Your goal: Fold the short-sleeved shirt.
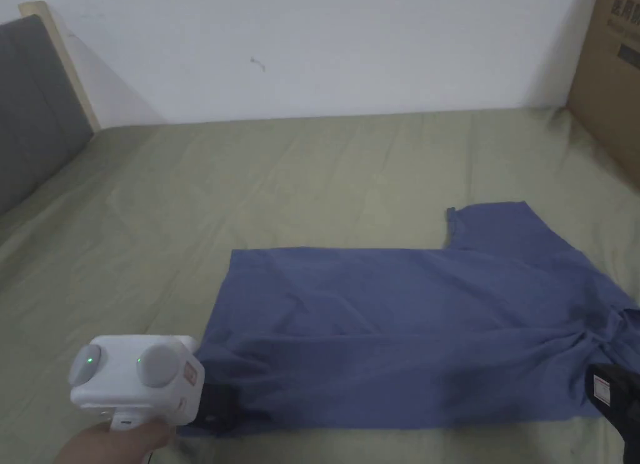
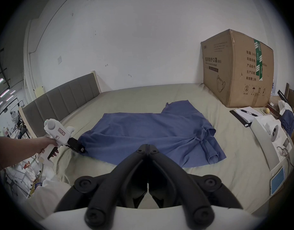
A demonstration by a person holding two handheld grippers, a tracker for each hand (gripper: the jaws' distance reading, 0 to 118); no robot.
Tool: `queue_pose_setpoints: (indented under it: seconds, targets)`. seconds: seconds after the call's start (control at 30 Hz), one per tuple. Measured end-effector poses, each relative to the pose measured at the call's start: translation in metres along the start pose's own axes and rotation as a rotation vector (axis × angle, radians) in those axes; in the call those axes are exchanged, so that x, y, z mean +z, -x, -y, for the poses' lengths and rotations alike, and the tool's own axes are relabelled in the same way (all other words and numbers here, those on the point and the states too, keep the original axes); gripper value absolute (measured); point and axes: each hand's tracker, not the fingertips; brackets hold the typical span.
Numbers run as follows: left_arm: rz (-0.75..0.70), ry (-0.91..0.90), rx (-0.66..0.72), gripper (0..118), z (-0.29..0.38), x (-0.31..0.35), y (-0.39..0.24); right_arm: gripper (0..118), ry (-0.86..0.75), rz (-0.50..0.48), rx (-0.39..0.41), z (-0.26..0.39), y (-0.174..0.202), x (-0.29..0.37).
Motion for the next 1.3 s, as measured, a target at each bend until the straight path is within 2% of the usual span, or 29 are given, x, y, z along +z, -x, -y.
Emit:
queue_pose_setpoints:
  seconds: [0.03,0.13,0.2,0.23,0.3,0.4,0.43,0.53,0.57,0.6,0.63,0.67,0.7,0.77,0.87,0.93,1.03,1.07,1.1,1.13,1.23,1.3]
  targets:
    - [0.021,-0.024,-0.044,95,0.002,0.006,-0.006,0,0.003,0.005,-0.003,0.0,-0.001,-0.001]
    - [0.052,-0.071,-0.152,30,0.009,0.026,-0.022,0,0.007,0.013,-0.033,0.001,-0.006,-0.002]
    - [0.062,-0.081,-0.194,3,0.014,0.034,-0.024,0,0.005,0.01,-0.062,0.001,-0.012,0.0]
    - [0.168,-0.107,-0.17,3,0.014,0.041,-0.021,0,0.0,0.012,-0.072,0.001,-0.016,0.001]
    - [0.109,-0.201,-0.109,3,0.011,0.057,-0.013,0,-0.043,0.076,-0.049,-0.01,-0.031,0.007]
    - [0.172,-0.212,-0.081,3,0.005,0.072,-0.005,0,-0.043,0.108,-0.05,-0.039,-0.07,0.004]
    - [0.177,-0.209,-0.076,3,0.004,0.073,-0.004,0,-0.006,0.117,-0.073,-0.048,-0.086,-0.001]
    - [0.168,-0.214,-0.077,3,0.004,0.075,-0.003,0,0.241,0.066,-0.257,-0.072,-0.143,-0.037]
    - [0.17,-0.211,-0.077,3,0.005,0.074,-0.003,11,0.31,0.004,-0.324,-0.071,-0.163,-0.052]
    - [0.168,-0.211,-0.077,3,0.007,0.072,-0.003,45,0.336,0.017,-0.343,-0.068,-0.172,-0.06]
    - [0.164,-0.215,-0.075,3,0.009,0.071,-0.003,94,0.359,0.052,-0.379,-0.066,-0.184,-0.07]
    - [0.164,-0.217,-0.071,3,0.009,0.069,-0.002,118,0.403,0.084,-0.421,-0.061,-0.193,-0.082]
    - [0.17,-0.215,-0.06,3,0.01,0.067,-0.001,115,0.464,0.082,-0.459,-0.055,-0.203,-0.093]
    - [0.178,-0.206,-0.042,3,0.014,0.064,0.0,111,0.457,0.045,-0.554,-0.048,-0.217,-0.104]
    - [0.182,-0.183,-0.034,3,0.016,0.056,0.002,111,0.54,0.088,-0.664,-0.024,-0.229,-0.125]
    - [0.181,-0.169,-0.032,3,0.016,0.051,0.004,111,0.586,0.089,-0.678,-0.012,-0.231,-0.136]
    - [0.198,-0.148,-0.01,3,0.016,0.046,0.007,107,0.617,0.126,-0.632,0.0,-0.231,-0.155]
    - [0.204,-0.142,-0.002,3,0.013,0.043,0.01,93,0.619,0.142,-0.622,-0.002,-0.23,-0.157]
    - [0.207,-0.139,0.005,3,0.013,0.042,0.011,60,0.614,0.14,-0.618,-0.004,-0.23,-0.156]
    - [0.209,-0.138,0.009,3,0.013,0.041,0.011,4,0.587,0.14,-0.599,-0.005,-0.229,-0.153]
    - [0.211,-0.144,0.024,3,0.012,0.04,0.013,6,0.558,0.147,-0.592,-0.01,-0.227,-0.145]
    - [0.211,-0.144,0.028,3,0.011,0.041,0.014,6,0.558,0.123,-0.521,-0.014,-0.223,-0.137]
